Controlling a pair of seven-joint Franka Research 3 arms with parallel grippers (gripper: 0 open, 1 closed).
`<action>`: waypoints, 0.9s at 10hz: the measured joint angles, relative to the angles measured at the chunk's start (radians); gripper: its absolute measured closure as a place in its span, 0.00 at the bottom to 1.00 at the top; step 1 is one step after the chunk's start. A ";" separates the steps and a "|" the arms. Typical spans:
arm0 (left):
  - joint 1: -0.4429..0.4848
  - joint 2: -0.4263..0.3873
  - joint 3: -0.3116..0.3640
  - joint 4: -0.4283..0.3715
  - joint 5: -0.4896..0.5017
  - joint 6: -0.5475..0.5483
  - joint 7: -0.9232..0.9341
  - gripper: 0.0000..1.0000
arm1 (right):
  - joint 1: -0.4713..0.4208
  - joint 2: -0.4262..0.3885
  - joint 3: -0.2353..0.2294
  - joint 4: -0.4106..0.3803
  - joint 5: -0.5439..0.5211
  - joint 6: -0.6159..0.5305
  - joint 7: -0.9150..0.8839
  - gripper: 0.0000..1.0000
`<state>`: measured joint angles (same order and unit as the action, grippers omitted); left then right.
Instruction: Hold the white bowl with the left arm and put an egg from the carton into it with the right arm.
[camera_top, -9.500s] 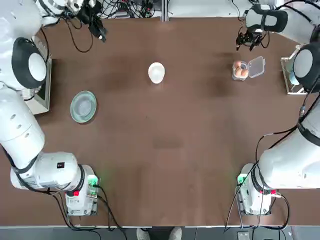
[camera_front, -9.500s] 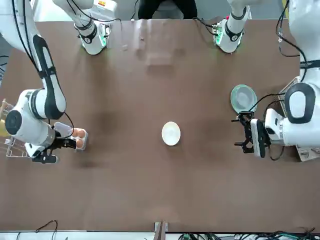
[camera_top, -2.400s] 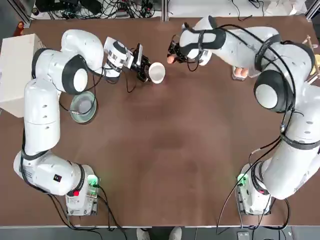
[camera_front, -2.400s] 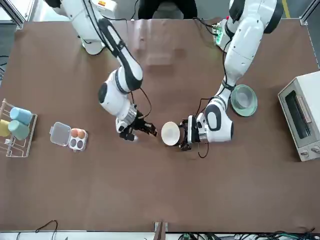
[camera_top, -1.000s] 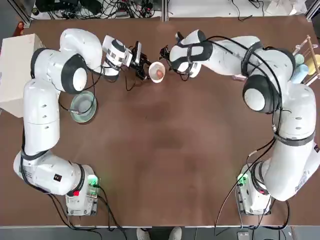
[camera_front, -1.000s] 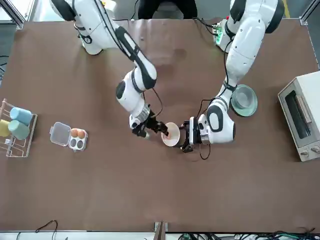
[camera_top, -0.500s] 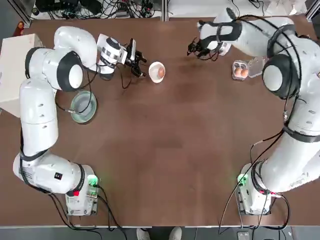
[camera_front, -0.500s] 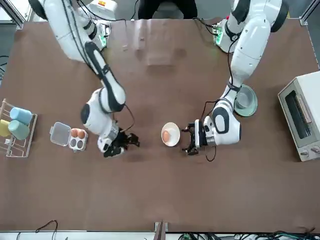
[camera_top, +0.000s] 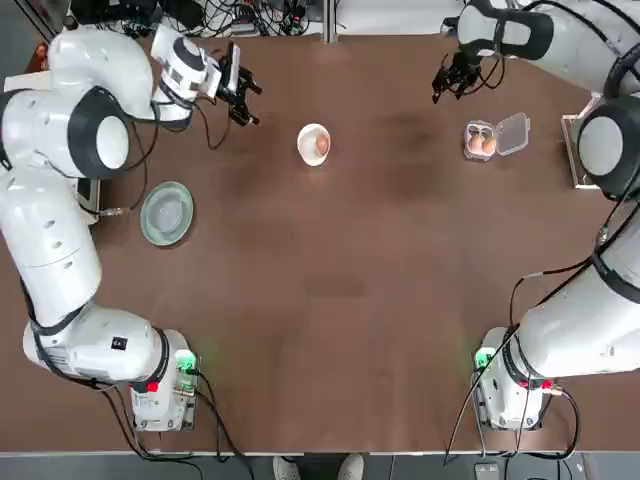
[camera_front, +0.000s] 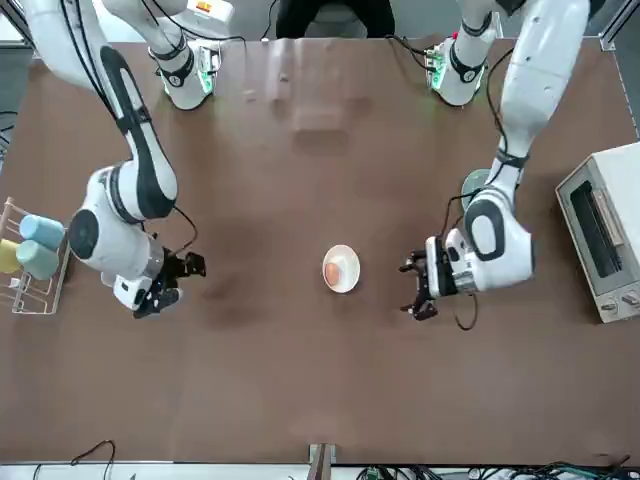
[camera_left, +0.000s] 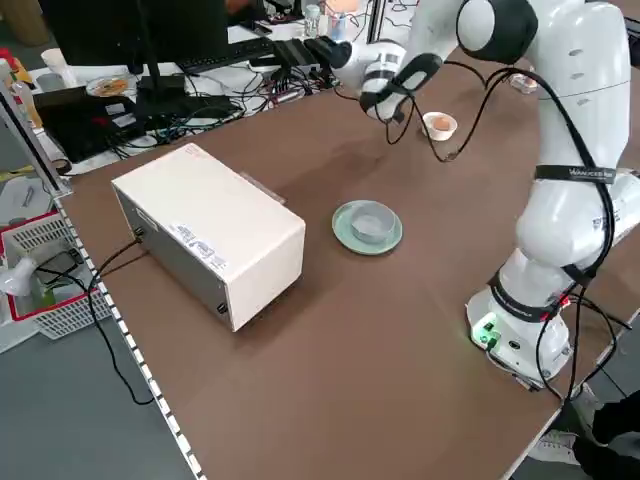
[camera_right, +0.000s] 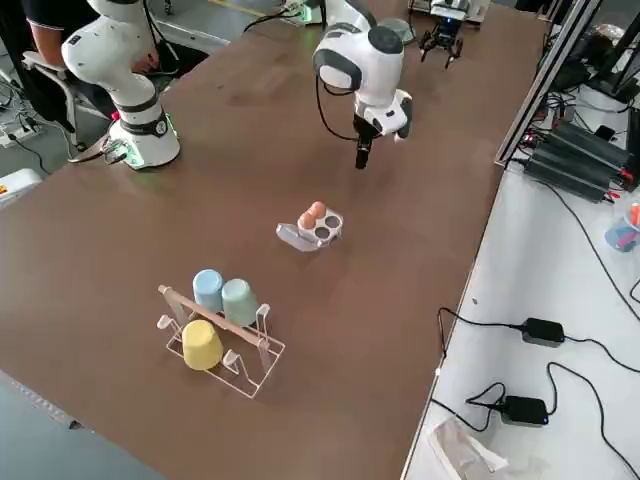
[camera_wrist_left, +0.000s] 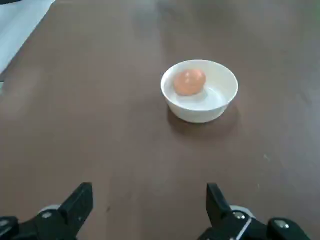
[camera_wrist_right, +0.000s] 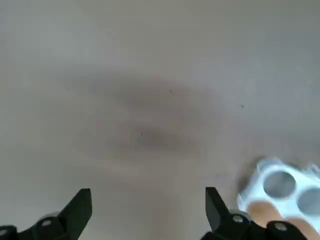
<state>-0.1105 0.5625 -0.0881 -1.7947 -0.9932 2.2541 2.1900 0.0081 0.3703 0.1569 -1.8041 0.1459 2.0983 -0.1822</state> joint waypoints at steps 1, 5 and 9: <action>0.028 -0.040 0.001 -0.008 0.096 -0.041 -0.061 0.00 | -0.010 -0.048 0.000 0.008 -0.022 -0.091 0.061 0.00; 0.092 -0.245 0.001 -0.011 0.513 -0.243 -0.552 0.00 | -0.046 -0.223 -0.063 0.069 -0.068 -0.346 0.198 0.00; 0.082 -0.417 -0.003 -0.019 0.643 -0.257 -0.997 0.00 | -0.104 -0.290 -0.095 0.132 -0.089 -0.479 0.207 0.00</action>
<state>-0.0282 0.1451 -0.0909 -1.8139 -0.3503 1.9966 1.1926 -0.0958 0.0802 0.0623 -1.6726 0.0572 1.6190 0.0244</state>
